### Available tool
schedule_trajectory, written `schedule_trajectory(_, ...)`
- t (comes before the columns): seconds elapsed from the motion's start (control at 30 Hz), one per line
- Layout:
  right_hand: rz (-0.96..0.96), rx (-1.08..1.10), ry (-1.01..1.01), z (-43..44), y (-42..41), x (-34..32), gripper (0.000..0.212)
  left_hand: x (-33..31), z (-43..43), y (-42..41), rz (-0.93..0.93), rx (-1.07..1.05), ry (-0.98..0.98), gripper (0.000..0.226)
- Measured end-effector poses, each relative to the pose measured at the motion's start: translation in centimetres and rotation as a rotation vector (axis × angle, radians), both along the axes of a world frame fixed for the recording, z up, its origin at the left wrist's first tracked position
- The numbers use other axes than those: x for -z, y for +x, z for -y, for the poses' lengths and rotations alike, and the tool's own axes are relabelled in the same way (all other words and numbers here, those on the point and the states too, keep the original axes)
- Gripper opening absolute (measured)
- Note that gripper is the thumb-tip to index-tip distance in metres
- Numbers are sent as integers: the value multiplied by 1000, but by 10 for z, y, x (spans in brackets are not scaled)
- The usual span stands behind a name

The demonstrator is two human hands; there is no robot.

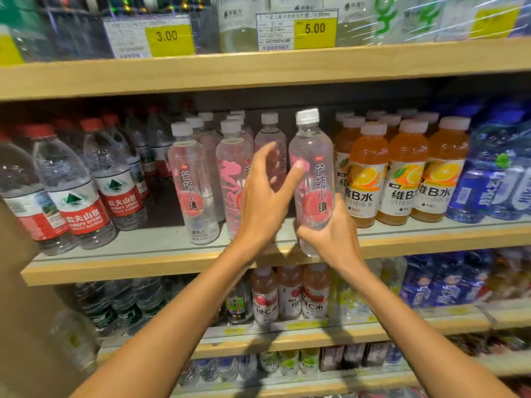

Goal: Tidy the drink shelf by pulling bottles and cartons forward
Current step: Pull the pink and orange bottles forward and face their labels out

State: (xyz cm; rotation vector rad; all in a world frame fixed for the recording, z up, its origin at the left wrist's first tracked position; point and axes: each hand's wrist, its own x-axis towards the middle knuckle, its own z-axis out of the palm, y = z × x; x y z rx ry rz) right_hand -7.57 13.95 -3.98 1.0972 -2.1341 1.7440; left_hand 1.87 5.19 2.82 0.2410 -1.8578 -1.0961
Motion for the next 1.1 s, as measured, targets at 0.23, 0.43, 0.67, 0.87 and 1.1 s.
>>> schedule_trajectory(0.23, 56, -181, -12, 2, 62, 9, 52, -4, -12, 17, -174, 10, 159, 36)
schedule_trajectory(0.43, 265, -583, -37, 6, 69, 3, 59, -16, 9, 34, -210, 93, 317, 31)
schedule_trajectory(0.67, 682, -1298, 95, 6, 73, -6, 73, -32, 39, 44, -88, 1191, 811, 42)
schedule_trajectory(0.87, 591, -1097, 39, 11, 91, -7, 61, -28, 41, 47, -31, 1224, 812, 49)
schedule_trajectory(1.1, 352, -610, -22, 3, 88, -5, 59, -21, 27, 58, 56, 399, 354, 66)
